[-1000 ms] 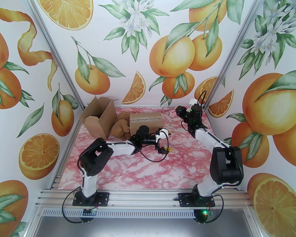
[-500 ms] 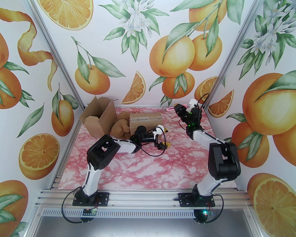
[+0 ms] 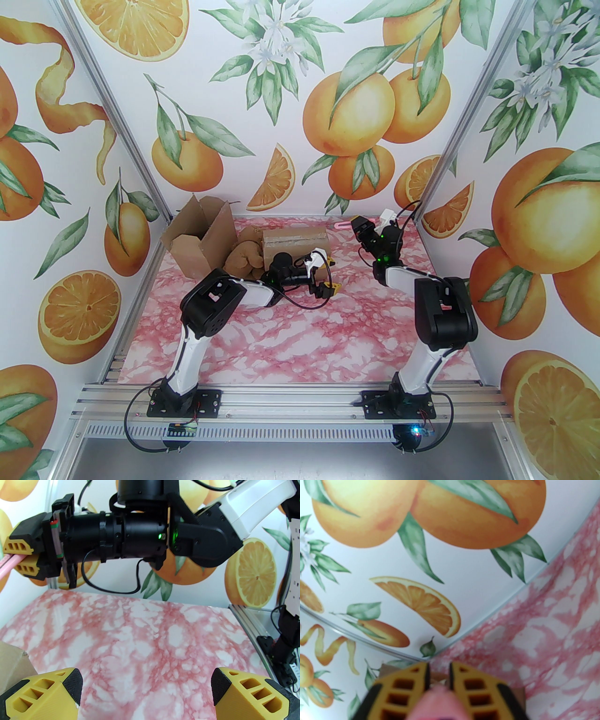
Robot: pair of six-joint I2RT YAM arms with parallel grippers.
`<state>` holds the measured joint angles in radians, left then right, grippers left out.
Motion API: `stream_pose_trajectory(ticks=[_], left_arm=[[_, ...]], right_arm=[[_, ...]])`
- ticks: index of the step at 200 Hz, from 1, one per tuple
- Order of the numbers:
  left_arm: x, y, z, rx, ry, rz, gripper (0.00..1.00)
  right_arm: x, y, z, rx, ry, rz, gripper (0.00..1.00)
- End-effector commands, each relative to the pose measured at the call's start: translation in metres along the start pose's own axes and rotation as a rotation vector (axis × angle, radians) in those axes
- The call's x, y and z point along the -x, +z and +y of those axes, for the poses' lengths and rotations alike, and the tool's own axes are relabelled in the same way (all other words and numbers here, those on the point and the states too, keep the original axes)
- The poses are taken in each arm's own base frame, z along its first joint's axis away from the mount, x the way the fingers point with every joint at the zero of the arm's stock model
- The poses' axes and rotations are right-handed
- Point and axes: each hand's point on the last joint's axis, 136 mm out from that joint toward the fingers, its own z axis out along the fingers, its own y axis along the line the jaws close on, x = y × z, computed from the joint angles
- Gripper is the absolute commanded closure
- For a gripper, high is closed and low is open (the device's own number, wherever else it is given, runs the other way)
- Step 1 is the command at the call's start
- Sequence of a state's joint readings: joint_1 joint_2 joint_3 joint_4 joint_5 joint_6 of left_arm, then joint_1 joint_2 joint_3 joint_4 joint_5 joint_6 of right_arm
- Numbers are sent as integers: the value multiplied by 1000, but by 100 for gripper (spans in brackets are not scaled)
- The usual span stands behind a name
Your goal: Unpack the express box
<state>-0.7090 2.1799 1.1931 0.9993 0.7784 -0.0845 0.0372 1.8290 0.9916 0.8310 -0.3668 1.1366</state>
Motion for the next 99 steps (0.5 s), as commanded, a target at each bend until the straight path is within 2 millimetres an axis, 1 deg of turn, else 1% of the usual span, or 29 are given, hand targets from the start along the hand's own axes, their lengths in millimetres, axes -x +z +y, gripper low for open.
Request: stream_pose_trajectory(ticks=[1,23,42,55,71,79,99], left_arm=[[7,-1,3,-16,7,-22,6],[5,-3,1,-19,4,-16,6],[5,-3,0,-22,4,-14,6],[4,-3,0,-24,7,-10,6],[3,-3,-1,-31,4,-1,6],[3,-3,-2,-35,3,2,6],[3,-3,-1,-33,5,3,7]], right_arm=[[7,-5,7,79,84,-45,100],[9,-15,3,90,206,-98,100],[5,-24,-6,54,280,-116,100],[5,-28,-6,31,267,-119,100],[2,-24,-10,-31,264,-59,100],[0,-23,-9,-37,266,-46,100],[1,-29,-14,-50,302,-71,100]])
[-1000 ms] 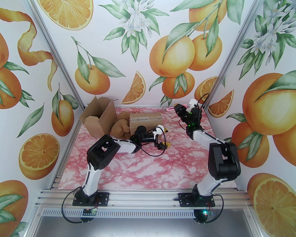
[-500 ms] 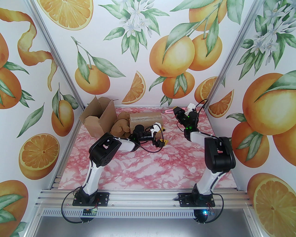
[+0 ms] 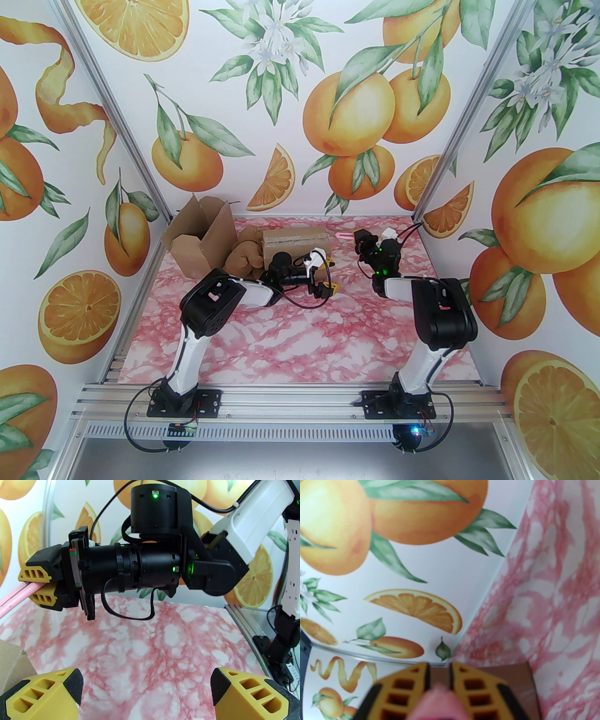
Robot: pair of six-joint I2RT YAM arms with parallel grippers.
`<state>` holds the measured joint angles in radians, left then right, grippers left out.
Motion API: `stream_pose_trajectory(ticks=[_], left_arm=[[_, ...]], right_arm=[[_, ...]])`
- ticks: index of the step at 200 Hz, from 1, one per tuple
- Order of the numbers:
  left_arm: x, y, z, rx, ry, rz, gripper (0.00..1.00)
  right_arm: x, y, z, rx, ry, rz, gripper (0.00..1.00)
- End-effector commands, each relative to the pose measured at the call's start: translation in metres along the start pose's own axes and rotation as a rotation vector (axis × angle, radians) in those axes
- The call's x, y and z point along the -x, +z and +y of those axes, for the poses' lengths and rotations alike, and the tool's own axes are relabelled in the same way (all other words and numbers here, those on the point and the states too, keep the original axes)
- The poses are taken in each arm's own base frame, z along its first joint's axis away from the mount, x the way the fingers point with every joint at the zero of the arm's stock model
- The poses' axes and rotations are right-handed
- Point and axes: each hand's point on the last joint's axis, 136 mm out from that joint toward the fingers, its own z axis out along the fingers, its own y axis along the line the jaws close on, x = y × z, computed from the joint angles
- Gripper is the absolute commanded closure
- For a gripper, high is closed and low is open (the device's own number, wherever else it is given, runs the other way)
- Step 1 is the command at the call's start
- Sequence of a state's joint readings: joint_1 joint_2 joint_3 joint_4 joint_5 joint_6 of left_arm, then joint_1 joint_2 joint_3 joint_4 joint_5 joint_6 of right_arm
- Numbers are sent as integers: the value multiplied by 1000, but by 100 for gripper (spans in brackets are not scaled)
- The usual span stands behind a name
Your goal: Unpack the express box
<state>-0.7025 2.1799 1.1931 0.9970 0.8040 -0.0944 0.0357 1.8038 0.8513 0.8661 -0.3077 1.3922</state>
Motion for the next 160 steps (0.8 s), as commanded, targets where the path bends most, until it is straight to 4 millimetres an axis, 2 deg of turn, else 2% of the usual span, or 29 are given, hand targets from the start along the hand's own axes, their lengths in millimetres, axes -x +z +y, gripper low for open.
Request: stream_pose_trajectory(ticks=[1,26,43,160], left_arm=[[4,-1,0,-14,17,1,7],[4,-1,2,-11,13,3,7],[3,0,3,-10,7,6,7],[-1,-6,7,-10,-26,20,7]], right_arm=[[10,-8,27,44,23,-32,100],[16,-15,12,-3,60,-89,100],[18,-14,12,38,128,-102,100],[-4,-1,6,95,247,-8,100]])
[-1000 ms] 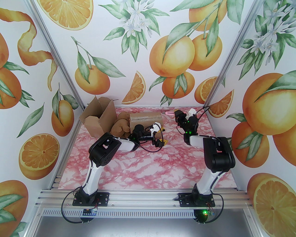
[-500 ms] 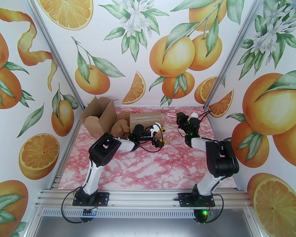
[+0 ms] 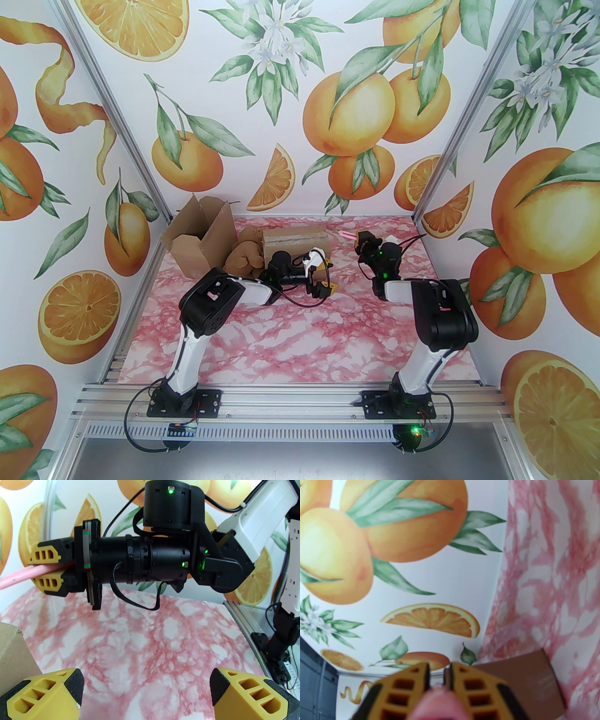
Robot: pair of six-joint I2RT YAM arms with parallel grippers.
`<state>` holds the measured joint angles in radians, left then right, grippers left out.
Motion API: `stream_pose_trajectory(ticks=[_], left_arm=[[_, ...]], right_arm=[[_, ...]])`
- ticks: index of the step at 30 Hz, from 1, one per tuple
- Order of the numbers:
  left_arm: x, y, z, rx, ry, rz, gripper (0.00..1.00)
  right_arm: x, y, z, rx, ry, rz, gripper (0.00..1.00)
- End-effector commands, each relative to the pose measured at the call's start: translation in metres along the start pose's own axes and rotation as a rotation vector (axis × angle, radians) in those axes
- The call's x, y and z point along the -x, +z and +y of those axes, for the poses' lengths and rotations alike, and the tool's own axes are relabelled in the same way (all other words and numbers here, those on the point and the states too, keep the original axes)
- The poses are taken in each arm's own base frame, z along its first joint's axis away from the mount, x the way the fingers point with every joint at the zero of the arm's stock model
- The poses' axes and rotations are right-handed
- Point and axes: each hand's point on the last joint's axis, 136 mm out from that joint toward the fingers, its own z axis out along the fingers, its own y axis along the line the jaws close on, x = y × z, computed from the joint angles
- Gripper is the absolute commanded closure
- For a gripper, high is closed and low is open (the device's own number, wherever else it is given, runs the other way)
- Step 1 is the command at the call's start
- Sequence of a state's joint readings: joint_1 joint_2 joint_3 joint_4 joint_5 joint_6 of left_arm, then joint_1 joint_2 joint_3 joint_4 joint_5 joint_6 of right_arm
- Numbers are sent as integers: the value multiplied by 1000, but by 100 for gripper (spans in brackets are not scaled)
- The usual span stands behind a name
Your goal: Unpack the express box
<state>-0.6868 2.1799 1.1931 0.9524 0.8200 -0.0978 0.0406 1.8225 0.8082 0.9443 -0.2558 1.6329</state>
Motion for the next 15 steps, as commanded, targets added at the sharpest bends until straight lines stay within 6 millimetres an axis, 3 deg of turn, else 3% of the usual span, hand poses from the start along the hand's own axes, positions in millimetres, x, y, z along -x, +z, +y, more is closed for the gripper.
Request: stream_pose_trajectory(ticks=[1,12,15], left_arm=[[7,-1,2,-12,10,-10,7],[-3,-11,-8,-12,-15,40,8],[-5,-21,-12,6,-12,68,8]], right_arm=[[-11,3,13,76,14,49,100],[-15,16,14,80,-34,75,100],[-26,15,14,97,-36,104,100]])
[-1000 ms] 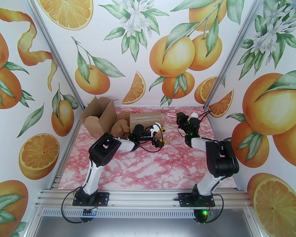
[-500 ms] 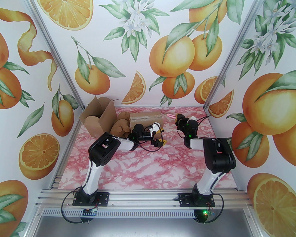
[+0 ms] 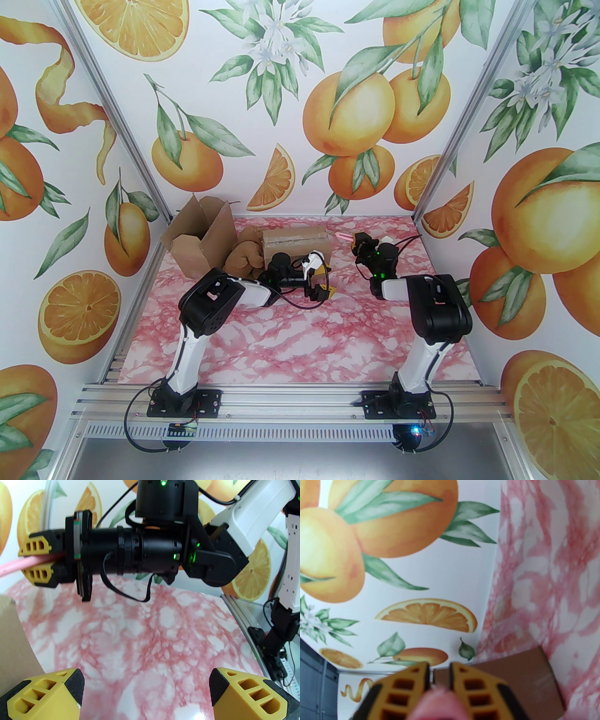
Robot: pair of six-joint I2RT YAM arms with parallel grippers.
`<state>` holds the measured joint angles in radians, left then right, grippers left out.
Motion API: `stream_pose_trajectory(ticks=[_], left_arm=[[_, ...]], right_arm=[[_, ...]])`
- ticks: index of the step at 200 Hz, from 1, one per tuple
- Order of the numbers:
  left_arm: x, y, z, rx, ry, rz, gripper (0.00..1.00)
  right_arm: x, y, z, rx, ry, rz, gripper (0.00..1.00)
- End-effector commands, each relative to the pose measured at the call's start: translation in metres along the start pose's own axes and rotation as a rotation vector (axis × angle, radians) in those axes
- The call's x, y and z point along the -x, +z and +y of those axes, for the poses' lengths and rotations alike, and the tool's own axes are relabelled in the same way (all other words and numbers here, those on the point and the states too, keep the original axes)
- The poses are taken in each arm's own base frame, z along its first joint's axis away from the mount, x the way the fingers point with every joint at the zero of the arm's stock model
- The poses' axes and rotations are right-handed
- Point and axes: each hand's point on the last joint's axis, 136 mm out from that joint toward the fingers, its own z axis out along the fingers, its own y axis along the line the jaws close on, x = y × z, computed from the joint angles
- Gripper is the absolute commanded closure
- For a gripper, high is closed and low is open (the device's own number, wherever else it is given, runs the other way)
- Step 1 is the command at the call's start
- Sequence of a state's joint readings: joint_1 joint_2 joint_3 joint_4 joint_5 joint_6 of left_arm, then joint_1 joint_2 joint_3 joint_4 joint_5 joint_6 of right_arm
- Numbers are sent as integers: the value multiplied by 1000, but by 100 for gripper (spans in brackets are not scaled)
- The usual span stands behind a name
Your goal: Unpack the express box
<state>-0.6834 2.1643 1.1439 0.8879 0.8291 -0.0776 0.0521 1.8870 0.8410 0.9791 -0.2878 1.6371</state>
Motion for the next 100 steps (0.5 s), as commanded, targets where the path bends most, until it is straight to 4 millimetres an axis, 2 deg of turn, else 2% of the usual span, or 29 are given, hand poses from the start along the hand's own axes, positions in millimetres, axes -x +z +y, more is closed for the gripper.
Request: stream_pose_trajectory(ticks=[1,20,50,84,100], left_arm=[[17,-15,-8,6,39,2,8],[18,-17,-11,0,40,5,8],[20,-24,-16,-3,47,11,8],[18,-33,-21,-6,50,23,8],[20,-36,-23,-13,55,22,8]], right_arm=[[-21,3,23,100,-37,69,100],[-32,-4,22,100,-30,90,100],[-48,-21,7,49,-27,99,100],[-59,-40,6,21,-51,93,100],[-70,-45,8,7,-75,107,100]])
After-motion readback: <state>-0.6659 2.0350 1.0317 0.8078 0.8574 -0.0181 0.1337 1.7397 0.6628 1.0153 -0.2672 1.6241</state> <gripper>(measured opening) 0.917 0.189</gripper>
